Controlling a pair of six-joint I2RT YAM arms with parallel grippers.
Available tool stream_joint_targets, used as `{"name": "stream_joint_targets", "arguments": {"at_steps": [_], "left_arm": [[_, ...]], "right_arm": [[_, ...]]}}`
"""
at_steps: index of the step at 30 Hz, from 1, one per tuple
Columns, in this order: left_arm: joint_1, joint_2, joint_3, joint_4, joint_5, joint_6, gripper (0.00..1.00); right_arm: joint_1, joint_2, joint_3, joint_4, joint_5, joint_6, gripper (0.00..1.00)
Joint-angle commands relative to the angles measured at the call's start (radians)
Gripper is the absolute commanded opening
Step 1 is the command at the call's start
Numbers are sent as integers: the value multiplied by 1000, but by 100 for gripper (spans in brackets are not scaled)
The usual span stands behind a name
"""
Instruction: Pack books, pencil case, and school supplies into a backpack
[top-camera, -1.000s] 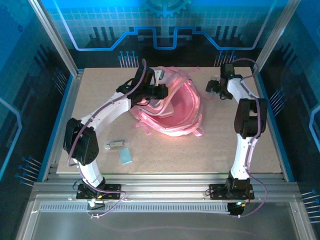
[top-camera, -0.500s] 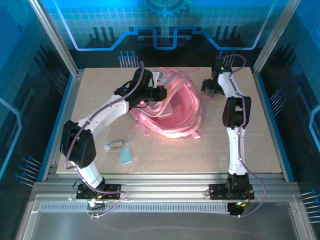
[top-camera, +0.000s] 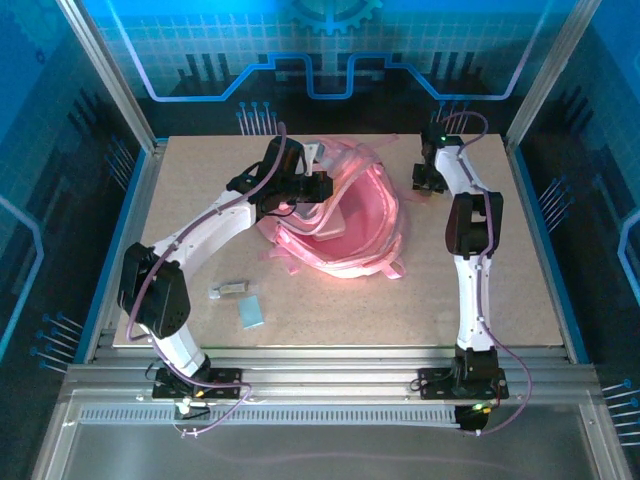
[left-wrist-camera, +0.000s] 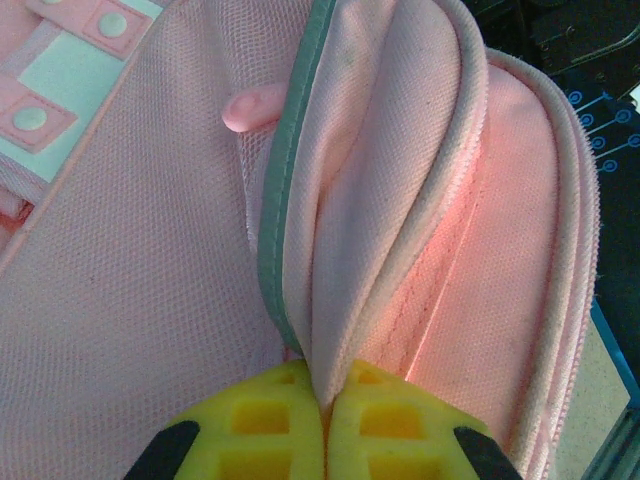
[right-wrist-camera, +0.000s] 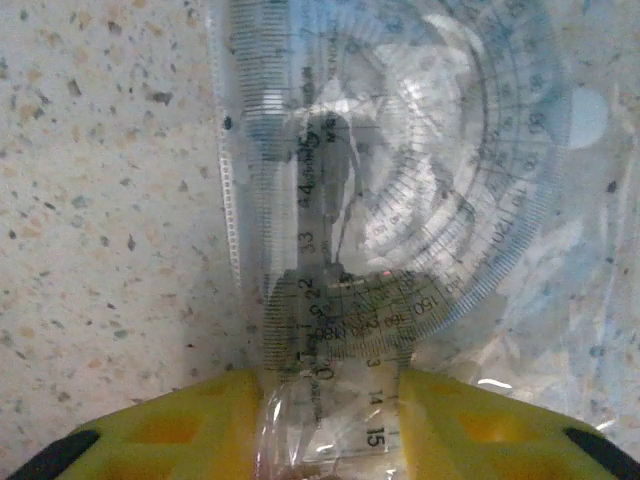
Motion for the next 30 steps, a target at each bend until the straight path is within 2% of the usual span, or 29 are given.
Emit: {"name": "stream_joint_targets", "arguments": {"at_steps": [1, 8, 13, 17, 21, 26, 30], "left_arm": [[7, -80, 12, 50, 32, -19, 0], [6, -87, 11, 53, 29, -16, 0], [7, -87, 9, 50, 30, -16, 0], [7, -89, 9, 50, 30, -16, 0], [6, -90, 9, 51, 21, -13, 0], [9, -82, 6, 61, -10, -3, 0], [16, -64, 17, 63, -25, 8, 0]], "right_arm": [[-15, -71, -18, -31, 14, -11, 31], [-26, -144, -96, -2, 3, -25, 17], [-39, -194, -199, 51, -13, -25, 0], [-47, -223, -253, 72, -14, -30, 0], [-46, -321, -338, 112, -23, -43, 0], [-45, -509, -511, 169, -113, -39, 0], [-45, -715, -718, 235, -188, -19, 0]]}}
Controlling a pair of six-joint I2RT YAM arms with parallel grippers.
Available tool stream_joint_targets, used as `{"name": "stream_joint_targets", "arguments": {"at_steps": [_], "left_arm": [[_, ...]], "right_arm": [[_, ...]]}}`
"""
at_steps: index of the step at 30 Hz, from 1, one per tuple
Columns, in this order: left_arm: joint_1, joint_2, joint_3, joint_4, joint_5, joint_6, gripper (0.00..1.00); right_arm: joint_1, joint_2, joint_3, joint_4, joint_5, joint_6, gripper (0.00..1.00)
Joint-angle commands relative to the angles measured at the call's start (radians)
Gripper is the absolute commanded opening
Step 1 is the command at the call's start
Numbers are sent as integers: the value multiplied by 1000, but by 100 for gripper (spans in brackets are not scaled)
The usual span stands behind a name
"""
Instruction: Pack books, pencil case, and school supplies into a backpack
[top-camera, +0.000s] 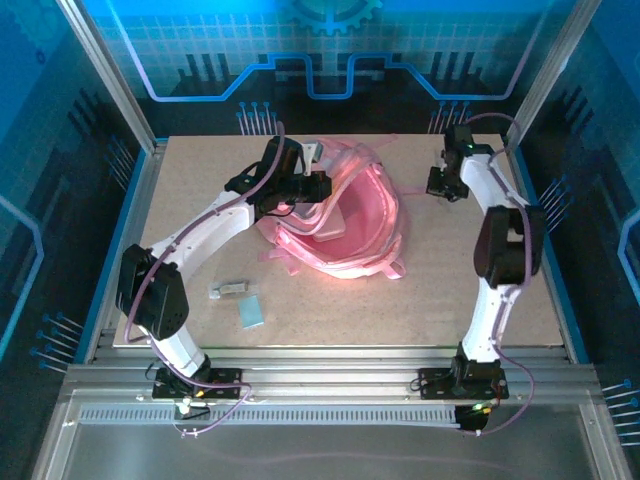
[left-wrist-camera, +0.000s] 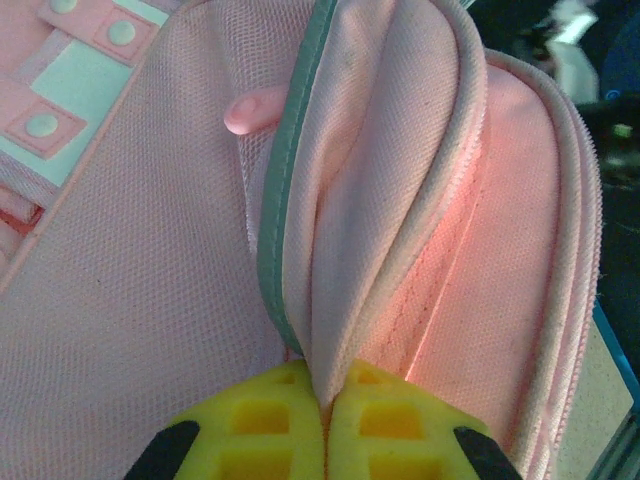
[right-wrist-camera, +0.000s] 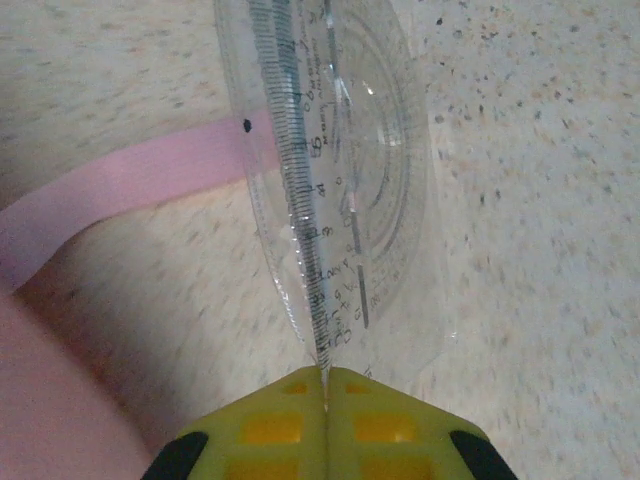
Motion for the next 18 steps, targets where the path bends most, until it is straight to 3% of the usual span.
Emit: {"name": "stream_joint_targets", "arguments": {"at_steps": [1, 7, 12, 18], "left_arm": [[15, -47, 23, 72, -10, 6, 0], [23, -17, 42, 88, 3, -2, 0], [27, -17, 29, 123, 1, -22, 0], [29, -22, 25, 147, 5, -46, 0]], "right_arm": [[-6, -192, -135, 72, -109, 16, 0], [-16, -470, -329, 152, -370, 79, 0], [-3, -577, -481, 327, -679, 245, 0], [132, -603, -606, 441, -724, 325, 0]]}}
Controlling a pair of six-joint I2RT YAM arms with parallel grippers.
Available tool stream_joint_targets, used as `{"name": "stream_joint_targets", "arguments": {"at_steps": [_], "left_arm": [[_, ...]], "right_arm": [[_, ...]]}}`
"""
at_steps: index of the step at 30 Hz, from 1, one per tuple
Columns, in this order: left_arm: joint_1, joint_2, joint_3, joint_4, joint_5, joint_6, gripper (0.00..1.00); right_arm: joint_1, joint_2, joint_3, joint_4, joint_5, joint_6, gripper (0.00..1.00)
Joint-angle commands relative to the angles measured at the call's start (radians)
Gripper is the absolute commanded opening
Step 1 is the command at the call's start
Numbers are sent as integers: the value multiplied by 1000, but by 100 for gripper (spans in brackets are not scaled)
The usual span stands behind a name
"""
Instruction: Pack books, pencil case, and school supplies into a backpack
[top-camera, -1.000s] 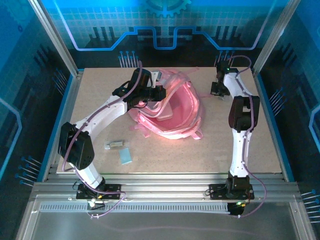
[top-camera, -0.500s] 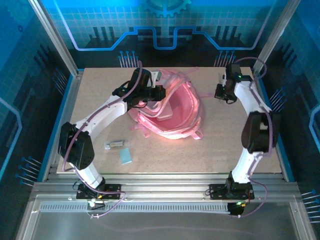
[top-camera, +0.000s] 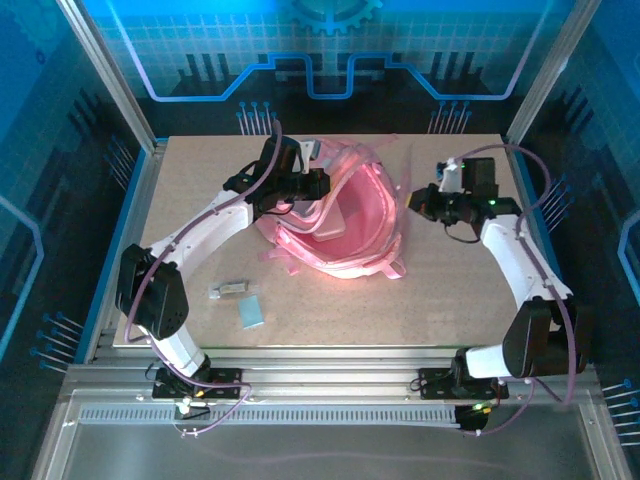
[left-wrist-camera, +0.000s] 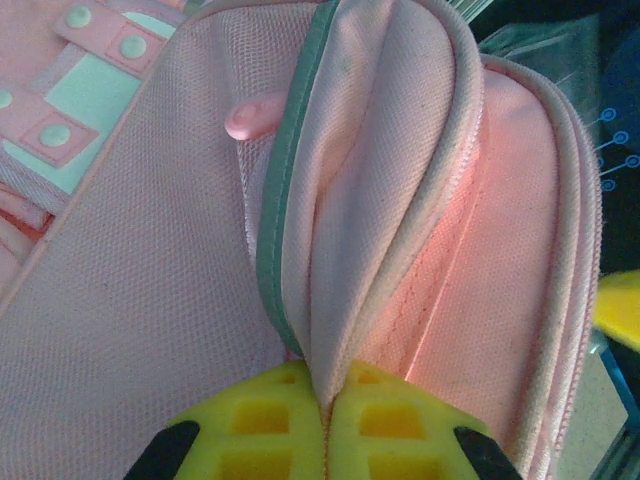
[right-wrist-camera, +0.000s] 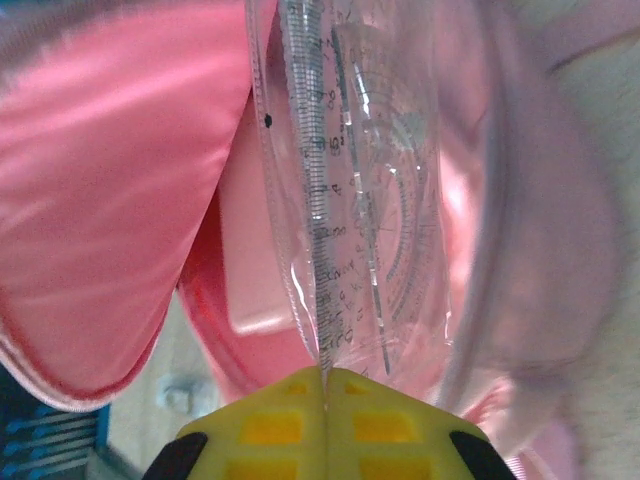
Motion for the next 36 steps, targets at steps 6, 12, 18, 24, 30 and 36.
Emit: {"name": "stream_joint_targets", "arguments": {"at_steps": [6, 12, 18, 24, 30, 36], "left_arm": [[17, -21, 28, 143, 21, -51, 0], [15, -29, 9, 203, 90, -115, 0], [7, -36, 14, 183, 124, -123, 0], [-8, -47, 3, 179, 126, -126, 0], [-12, -49, -1, 185, 130, -147, 0], [-13, -53, 2, 190, 125, -151, 0]], "right_arm": [[194, 36, -90, 203, -38, 151, 0], [249, 183, -85, 394, -81, 253, 0], [285, 360, 26, 511, -134, 311, 0], [334, 505, 229, 338, -41, 233, 1], [358, 614, 375, 293, -9, 236, 37], [339, 570, 348, 249, 46, 220, 64]]}}
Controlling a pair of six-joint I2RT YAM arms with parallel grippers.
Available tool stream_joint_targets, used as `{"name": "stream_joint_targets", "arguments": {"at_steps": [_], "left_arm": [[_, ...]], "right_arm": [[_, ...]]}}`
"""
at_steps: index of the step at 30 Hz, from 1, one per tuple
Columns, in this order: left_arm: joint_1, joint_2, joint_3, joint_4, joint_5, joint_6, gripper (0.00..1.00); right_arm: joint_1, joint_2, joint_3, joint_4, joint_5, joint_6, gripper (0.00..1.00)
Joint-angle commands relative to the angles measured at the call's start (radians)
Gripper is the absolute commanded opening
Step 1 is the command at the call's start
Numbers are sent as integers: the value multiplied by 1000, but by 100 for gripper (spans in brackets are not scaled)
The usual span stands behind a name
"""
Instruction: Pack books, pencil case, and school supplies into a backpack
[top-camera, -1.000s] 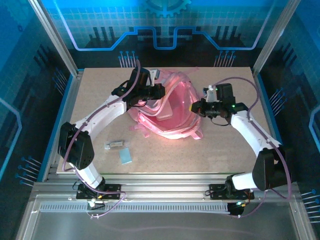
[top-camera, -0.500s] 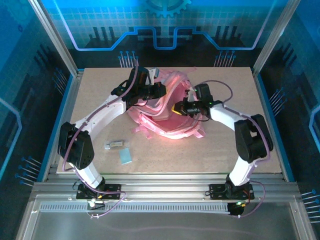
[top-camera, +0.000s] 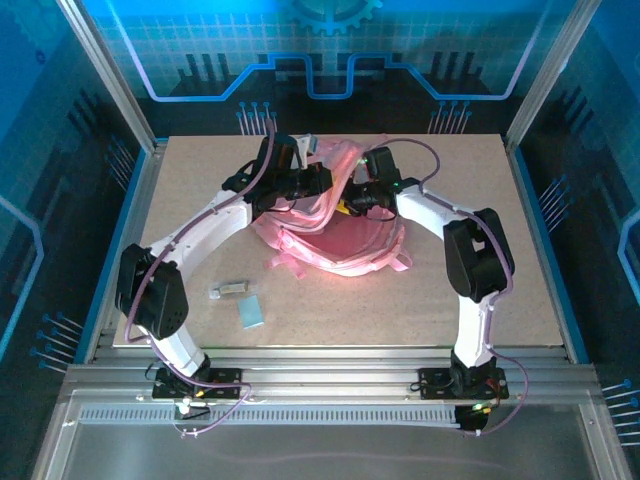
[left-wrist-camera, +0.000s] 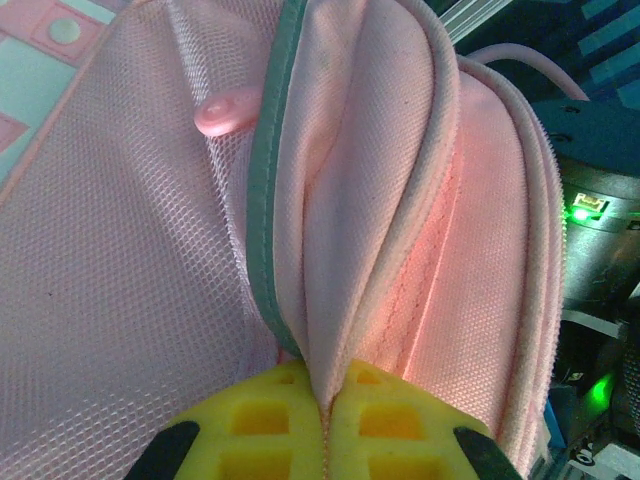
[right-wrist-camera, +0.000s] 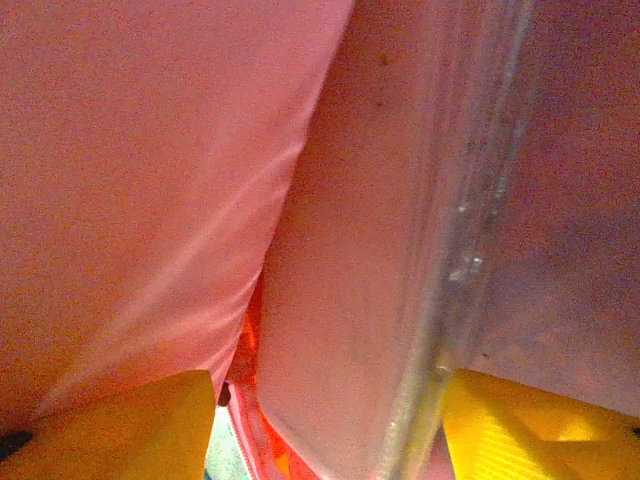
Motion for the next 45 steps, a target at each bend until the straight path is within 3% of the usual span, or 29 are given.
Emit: {"name": "stream_joint_targets", "arguments": {"at_steps": [1, 4, 6, 7, 10, 12, 14, 19, 23, 28, 30, 33, 38, 42, 45], "left_arm": [[-17, -56, 11, 122, 69, -20, 0], [-19, -59, 5, 130, 69, -20, 0], [-18, -58, 0, 138, 70, -22, 0], [-19, -54, -2, 141, 72, -25, 0], [-22, -43, 2, 141, 82, -32, 0], [-26, -37, 7, 131, 83, -31, 0], [-33, -31, 11, 124, 83, -31, 0], [-58, -10, 19, 137, 94, -49, 0], [-61, 9, 38, 129, 99, -63, 1], [-52, -19, 42, 38, 37, -10, 49], [-44, -62, -17, 51, -16, -8, 60], [-19, -145, -154, 107, -85, -41, 66], [17, -265, -419, 174, -205, -135, 70], [71, -309, -575, 217, -287, -193, 73], [117, -289, -630, 264, -282, -217, 73]], "right_arm": [[-5, -58, -7, -116, 125, -50, 64], [-38, -137, -104, -160, 269, -55, 65], [-65, -168, -172, -113, 276, -39, 65], [-74, -174, -192, -90, 267, -32, 61], [-69, -121, -163, -57, 216, -39, 30], [-54, -65, -114, -35, 169, -49, 17], [-36, -10, -53, -50, 168, -67, 12], [-20, 63, 23, -36, 128, -69, 11], [-49, -29, -24, -71, 141, -103, 14], [-117, -249, -177, -215, 158, -201, 33], [-140, -344, -246, -284, 193, -238, 40], [-169, -489, -345, -374, 248, -278, 50], [-159, -680, -445, -488, 349, -279, 55], [-88, -767, -495, -476, 355, -205, 59], [-20, -764, -542, -430, 390, -147, 65]]}}
